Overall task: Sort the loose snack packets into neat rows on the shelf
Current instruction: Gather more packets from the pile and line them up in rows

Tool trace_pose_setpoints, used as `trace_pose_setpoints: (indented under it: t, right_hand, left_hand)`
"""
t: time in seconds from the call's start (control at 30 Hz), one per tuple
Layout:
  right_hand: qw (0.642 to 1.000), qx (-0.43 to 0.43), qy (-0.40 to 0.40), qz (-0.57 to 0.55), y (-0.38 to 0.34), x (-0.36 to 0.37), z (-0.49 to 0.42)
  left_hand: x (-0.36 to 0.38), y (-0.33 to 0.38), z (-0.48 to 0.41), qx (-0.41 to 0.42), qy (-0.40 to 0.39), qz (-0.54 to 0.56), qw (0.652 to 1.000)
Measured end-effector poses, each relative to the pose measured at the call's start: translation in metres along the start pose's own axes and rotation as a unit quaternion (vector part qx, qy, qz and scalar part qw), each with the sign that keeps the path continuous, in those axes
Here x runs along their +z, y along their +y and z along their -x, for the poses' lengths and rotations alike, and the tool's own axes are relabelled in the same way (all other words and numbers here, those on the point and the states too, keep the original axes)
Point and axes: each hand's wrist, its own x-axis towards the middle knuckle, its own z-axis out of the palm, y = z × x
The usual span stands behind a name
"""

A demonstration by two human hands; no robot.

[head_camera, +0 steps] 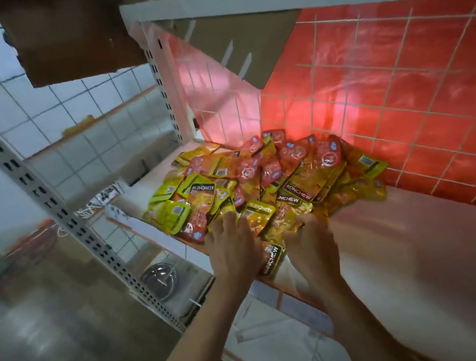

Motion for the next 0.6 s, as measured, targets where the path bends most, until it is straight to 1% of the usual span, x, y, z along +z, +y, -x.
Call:
trace_pose_setpoints:
  t: [0.17,0.23,0.33,0.4,0.47,0.53,0.6]
  right_hand:
    - [0.994,0.065,0.072,-0.045,-0.005,0.022,-0.004]
    - [0.989,0.087,0.098,-0.074,-0.004,0.024,-0.004]
    - [0.979,0.115,0.139,-0.097,-0.003,0.018,-0.003]
    - [0.973,0.128,0.165,-0.098,0.001,0.009,0.000]
    - [0.969,0.133,0.190,-0.088,0.007,-0.004,0.003]
    - [0.964,0.143,0.212,-0.079,0.014,-0.018,0.007]
    - [0.958,0.145,0.232,-0.081,0.024,-0.032,0.010]
  left_hand:
    - [0.011,-0.004,-0.008,0.073,0.091,0.023,0.993]
    - [0.012,-0.005,-0.009,0.107,0.121,0.057,0.985]
    - [0.011,-0.003,-0.014,0.133,0.152,0.103,0.974]
    - [0.005,0.003,-0.017,0.152,0.158,0.143,0.965]
    - [-0.001,0.009,-0.018,0.173,0.145,0.212,0.951]
    - [-0.003,0.014,-0.019,0.205,0.128,0.281,0.929]
    - [-0.002,0.022,-0.019,0.245,0.132,0.328,0.903]
